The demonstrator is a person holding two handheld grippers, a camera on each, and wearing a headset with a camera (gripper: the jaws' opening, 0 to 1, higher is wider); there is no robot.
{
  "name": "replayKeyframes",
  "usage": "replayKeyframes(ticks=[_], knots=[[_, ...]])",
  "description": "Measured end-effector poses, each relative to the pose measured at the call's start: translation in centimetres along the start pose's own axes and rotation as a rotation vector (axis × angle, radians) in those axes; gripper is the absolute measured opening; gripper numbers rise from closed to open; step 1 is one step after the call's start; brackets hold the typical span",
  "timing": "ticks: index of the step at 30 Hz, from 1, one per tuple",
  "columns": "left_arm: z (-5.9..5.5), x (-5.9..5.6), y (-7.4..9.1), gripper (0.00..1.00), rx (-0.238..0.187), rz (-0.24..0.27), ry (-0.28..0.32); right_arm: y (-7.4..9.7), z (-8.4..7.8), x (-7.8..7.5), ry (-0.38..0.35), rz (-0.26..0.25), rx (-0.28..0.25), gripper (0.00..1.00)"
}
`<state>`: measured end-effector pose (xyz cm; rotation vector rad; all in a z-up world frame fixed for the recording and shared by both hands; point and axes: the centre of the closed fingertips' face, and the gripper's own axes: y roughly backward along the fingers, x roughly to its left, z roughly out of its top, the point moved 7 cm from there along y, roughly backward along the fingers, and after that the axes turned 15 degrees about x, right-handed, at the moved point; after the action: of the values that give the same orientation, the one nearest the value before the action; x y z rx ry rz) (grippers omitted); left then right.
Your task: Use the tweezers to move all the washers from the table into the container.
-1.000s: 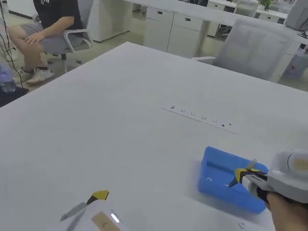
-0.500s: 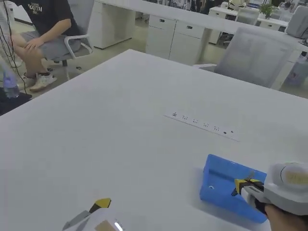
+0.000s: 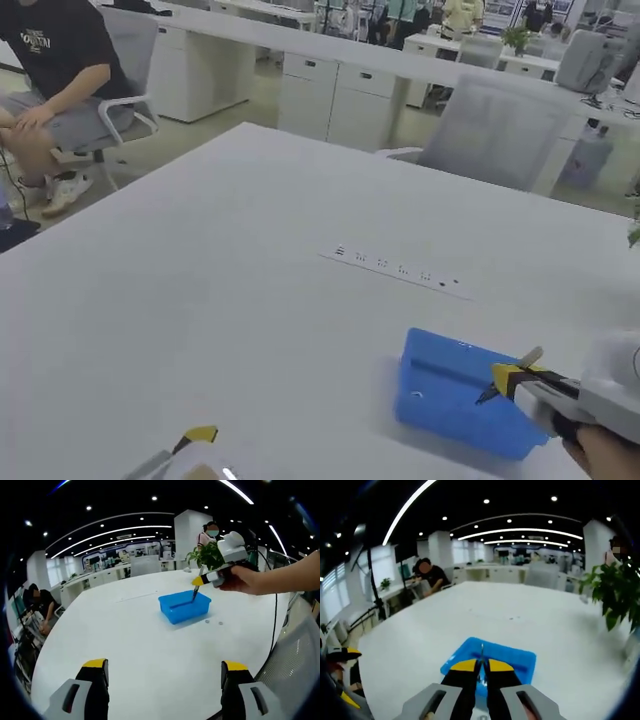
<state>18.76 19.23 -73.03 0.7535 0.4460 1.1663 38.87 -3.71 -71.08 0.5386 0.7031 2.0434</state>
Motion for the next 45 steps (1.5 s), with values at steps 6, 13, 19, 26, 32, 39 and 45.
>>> replayKeyframes(ticks=[6, 13, 19, 26, 32, 39, 45], knots=[[0.1, 0.1, 0.0, 0.95, -0.007, -0.004, 0.009, 2.4, -1.3, 0.4, -0.029, 0.005, -0.026, 0.03], [0.1, 0.0, 0.0, 0.95, -0.004, -0.007, 0.006, 2.2, -4.1, 0.2, -0.049, -0.003, 0.027, 0.03], [0.1, 0.1, 0.0, 0.95, -0.003, -0.006, 0.009, 0.9, -5.8, -0.2, -0.038, -0.032, 0.084, 0.03], [0.0, 0.2, 0.0, 0.95, 0.003, -0.002, 0.012, -0.3, -6.7, -0.6, -0.047, -0.045, 0.118, 0.03], [0.0, 0.2, -0.1, 0.94, 0.007, 0.0, 0.012, -1.0, -6.8, -0.7, -0.027, -0.061, 0.126, 0.03], [-0.1, 0.2, -0.1, 0.94, 0.009, -0.002, 0.008, -0.9, -6.7, -0.6, -0.004, -0.069, 0.131, 0.03], [-0.1, 0.2, -0.1, 0.94, 0.008, -0.001, 0.008, -0.8, -6.9, -0.5, -0.014, -0.061, 0.135, 0.03]])
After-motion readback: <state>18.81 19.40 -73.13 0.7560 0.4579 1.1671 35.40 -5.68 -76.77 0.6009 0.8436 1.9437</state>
